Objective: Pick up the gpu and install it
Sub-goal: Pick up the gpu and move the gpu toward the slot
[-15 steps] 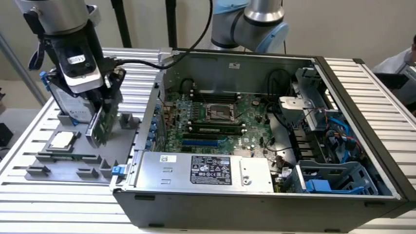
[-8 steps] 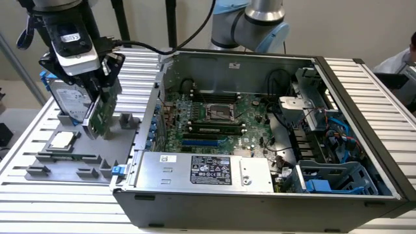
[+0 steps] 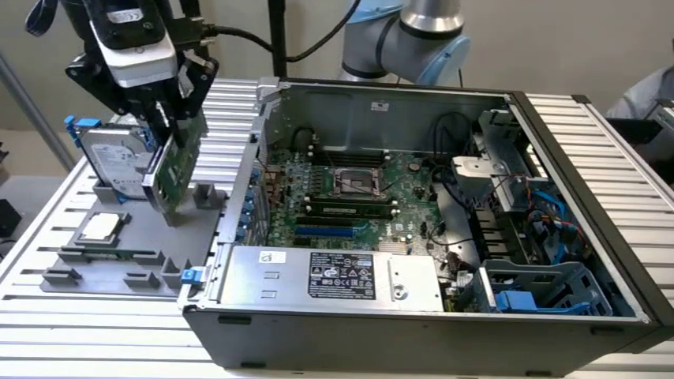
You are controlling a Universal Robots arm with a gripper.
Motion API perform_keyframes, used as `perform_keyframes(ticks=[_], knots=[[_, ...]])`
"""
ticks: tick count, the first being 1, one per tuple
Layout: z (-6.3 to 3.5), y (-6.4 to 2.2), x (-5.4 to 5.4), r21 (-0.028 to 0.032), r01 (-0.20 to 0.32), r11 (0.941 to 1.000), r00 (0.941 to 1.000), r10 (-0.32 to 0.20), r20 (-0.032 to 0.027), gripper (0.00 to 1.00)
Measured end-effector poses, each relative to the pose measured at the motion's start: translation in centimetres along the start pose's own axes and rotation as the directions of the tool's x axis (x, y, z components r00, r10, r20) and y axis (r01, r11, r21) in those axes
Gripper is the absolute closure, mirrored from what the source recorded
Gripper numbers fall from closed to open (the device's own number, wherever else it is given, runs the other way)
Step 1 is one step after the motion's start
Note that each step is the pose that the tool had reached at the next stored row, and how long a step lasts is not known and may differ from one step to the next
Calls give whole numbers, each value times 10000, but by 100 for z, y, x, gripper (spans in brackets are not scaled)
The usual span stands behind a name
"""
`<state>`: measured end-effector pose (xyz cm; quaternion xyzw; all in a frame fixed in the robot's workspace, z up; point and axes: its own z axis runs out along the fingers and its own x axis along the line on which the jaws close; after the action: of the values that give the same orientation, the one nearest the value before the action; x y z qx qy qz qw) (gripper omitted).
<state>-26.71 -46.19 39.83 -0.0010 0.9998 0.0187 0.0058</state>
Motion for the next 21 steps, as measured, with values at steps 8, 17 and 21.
perform_keyframes(ticks=[8, 17, 21], knots=[[-364, -89, -365, -3, -1, 10000, 10000, 1, -25, 100], [-556, -143, -774, -23, -1, 10000, 10000, 1, -39, 100], [-561, -162, -956, -26, -2, 10000, 10000, 2, -40, 100]])
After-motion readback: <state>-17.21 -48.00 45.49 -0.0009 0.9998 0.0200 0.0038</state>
